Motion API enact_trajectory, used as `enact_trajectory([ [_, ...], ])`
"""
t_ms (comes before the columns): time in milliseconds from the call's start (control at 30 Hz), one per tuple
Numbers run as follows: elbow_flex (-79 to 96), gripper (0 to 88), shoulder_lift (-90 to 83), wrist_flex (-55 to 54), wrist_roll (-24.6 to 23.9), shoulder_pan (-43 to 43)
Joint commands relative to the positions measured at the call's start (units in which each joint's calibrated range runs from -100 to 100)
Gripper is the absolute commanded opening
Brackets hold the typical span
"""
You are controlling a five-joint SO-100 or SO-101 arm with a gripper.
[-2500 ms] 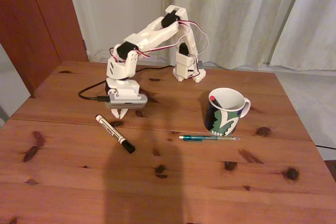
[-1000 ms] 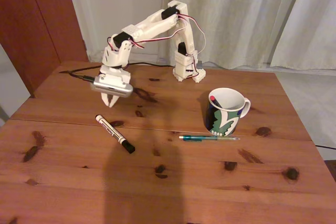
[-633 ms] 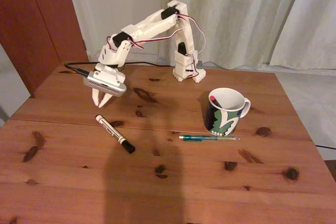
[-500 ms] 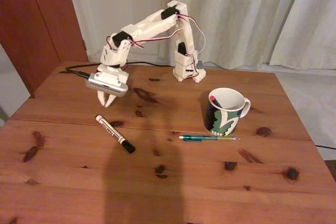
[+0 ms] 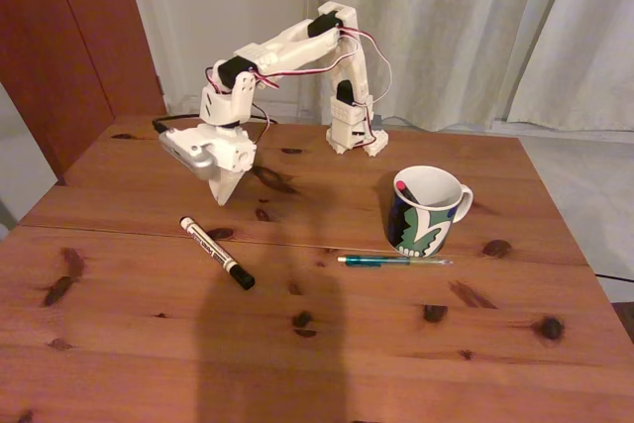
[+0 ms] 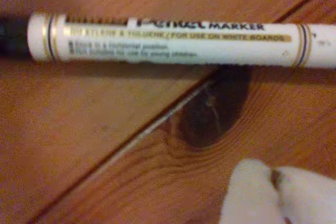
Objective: Clean up the desk and place the pens and markers into the cup
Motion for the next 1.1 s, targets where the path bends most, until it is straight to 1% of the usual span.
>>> enact_trajectory([
  [0, -3.1, 0.7, -1.4, 0.4, -1.2, -0.2],
  [100, -3.1, 0.8, -1.9, 0.4, -0.3, -0.1],
  [200, -3.0, 0.8, -1.9, 0.6, 5.0, 0.1],
  [300, -2.9, 0.8, -1.4, 1.2, 8.0, 0.1],
  [367, -2.1, 0.8, -1.4, 1.1, 9.2, 0.1],
  [467, -1.2, 0.8, -1.6, 1.1, 13.2, 0.1],
  [533, -1.1, 0.8, -1.7, 1.0, 14.8, 0.1],
  [600, -1.1, 0.8, -2.0, 0.4, 14.7, -0.2],
  [733, -1.1, 0.8, -2.1, 0.3, 12.6, -0.5],
  [833, -1.1, 0.8, -2.2, 1.0, 12.3, -1.6],
  [967, 0.1, 0.8, -2.2, 0.3, 13.8, -2.3],
  [1067, -0.1, 0.8, -2.2, 0.3, 16.7, -2.3],
])
